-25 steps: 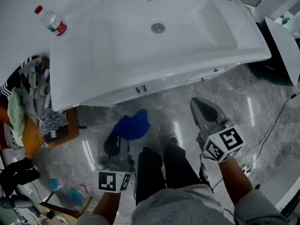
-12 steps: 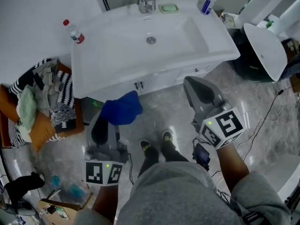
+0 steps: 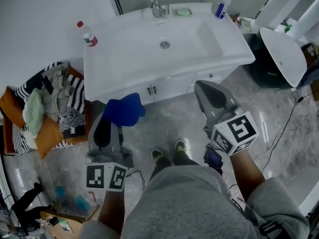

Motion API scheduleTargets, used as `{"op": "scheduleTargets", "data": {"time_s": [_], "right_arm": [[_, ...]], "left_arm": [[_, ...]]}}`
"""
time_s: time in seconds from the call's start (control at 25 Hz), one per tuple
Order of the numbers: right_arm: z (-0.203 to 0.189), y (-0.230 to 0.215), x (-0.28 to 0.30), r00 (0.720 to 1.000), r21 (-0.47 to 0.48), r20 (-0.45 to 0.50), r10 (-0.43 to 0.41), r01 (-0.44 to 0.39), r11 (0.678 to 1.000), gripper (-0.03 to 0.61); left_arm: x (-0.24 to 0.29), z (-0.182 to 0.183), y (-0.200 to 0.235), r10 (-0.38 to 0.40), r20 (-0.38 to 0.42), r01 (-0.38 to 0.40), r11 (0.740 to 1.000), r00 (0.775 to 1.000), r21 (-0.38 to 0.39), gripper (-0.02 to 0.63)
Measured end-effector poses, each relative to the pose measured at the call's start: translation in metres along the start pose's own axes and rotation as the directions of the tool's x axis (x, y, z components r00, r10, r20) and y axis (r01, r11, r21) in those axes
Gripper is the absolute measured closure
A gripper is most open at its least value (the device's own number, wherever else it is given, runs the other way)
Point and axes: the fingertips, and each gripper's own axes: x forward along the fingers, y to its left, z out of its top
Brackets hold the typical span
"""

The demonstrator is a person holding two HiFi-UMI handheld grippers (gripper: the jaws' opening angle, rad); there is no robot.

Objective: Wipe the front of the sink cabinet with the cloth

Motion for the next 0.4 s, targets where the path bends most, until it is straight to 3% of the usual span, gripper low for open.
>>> {"op": "scheduleTargets", "data": {"time_s": [0.4], "right_arm": [[0.008, 0.004, -0.008, 1.000, 0.021, 0.014, 0.016, -0.016, 1.000, 0.578]], "left_arm": [[0.001, 0.008, -0.013, -0.009, 0.011, 0.009, 1.000, 1.000, -0.030, 0.554]]}}
